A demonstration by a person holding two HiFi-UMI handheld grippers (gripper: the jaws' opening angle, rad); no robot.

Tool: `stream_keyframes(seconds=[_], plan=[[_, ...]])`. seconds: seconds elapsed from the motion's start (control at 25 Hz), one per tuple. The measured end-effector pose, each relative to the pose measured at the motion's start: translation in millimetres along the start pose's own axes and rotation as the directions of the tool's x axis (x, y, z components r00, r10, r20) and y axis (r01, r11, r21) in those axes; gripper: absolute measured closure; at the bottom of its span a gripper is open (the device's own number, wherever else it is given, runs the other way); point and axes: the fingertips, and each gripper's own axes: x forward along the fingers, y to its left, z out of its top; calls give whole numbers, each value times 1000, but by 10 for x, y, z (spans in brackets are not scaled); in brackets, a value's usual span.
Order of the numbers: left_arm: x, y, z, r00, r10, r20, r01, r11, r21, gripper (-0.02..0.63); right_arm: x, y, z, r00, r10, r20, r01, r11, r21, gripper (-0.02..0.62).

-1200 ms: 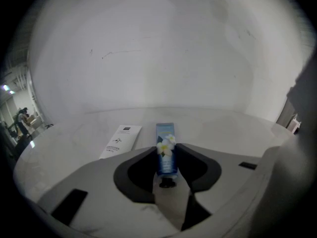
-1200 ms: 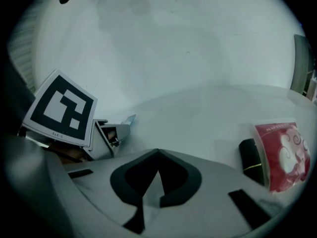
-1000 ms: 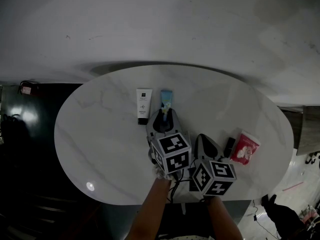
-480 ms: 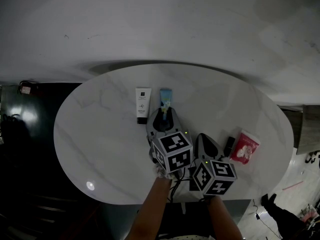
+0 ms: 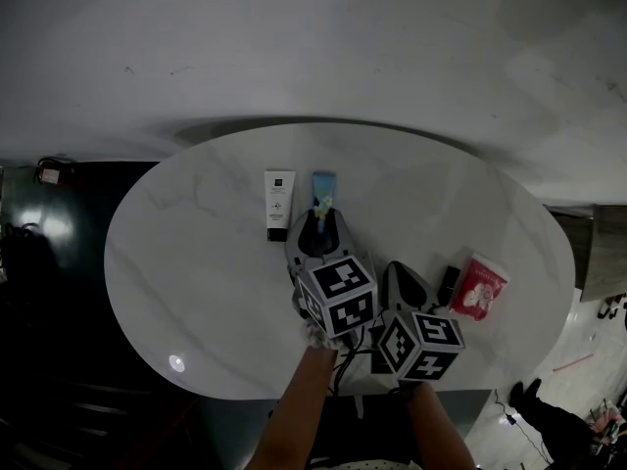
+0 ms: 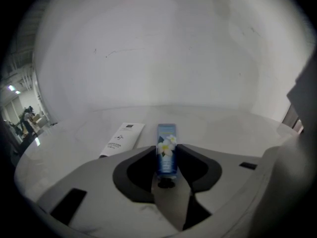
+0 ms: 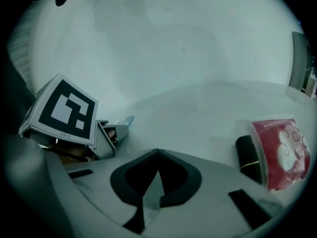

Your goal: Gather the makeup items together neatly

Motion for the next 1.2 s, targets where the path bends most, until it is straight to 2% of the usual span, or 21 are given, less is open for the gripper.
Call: stream_keyframes(seconds=[0.88, 1.2], plan=[[-179, -13, 20, 1000, -4, 21, 5, 1000, -22, 430, -78, 44, 35, 1000, 10, 21, -9, 1000, -12, 603], [-433, -89, 31, 998, -38, 51, 39, 999, -23, 430, -208, 63, 91, 999, 6, 53, -5, 1000, -28, 603]])
